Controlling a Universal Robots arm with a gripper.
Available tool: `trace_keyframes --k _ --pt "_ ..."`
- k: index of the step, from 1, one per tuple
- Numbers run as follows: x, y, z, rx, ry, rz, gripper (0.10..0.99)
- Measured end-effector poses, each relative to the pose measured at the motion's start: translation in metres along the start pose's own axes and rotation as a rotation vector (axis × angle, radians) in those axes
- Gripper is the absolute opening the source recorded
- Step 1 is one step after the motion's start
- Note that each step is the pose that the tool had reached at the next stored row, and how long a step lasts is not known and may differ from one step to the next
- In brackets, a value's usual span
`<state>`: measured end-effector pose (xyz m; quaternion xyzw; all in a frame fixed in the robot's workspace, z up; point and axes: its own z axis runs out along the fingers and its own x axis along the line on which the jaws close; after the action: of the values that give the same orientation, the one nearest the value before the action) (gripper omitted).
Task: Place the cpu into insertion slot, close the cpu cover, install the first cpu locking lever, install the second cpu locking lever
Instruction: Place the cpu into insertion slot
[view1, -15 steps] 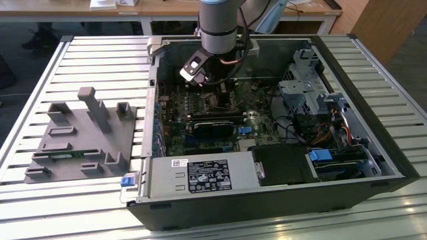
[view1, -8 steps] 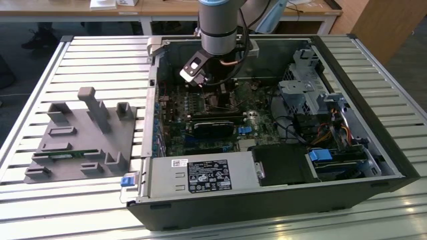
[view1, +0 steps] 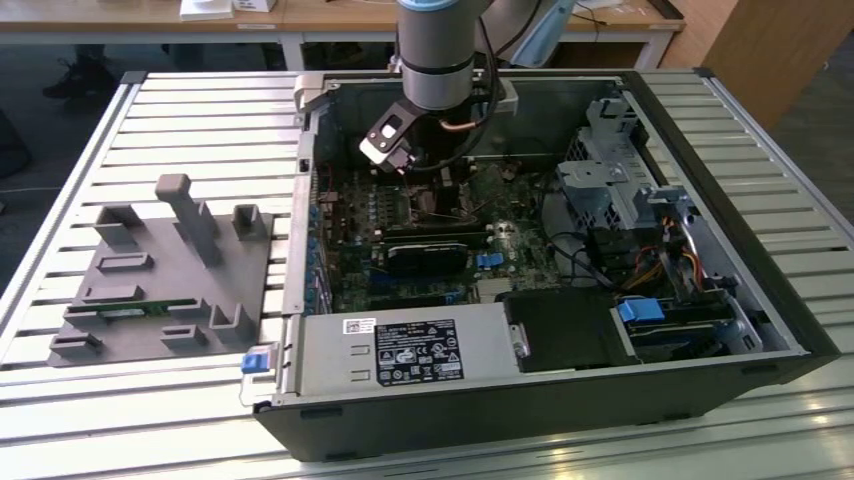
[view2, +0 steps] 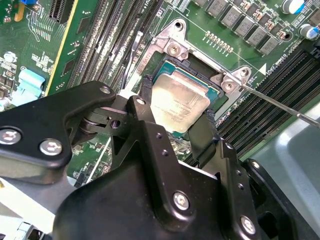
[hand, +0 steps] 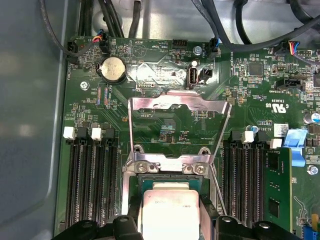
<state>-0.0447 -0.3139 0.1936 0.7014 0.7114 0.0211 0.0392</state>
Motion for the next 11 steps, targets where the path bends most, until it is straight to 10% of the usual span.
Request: trace_keyframes --k 11 --pt "0.0 0.0011 0.0 0.001 -0.0016 0.016 0.537"
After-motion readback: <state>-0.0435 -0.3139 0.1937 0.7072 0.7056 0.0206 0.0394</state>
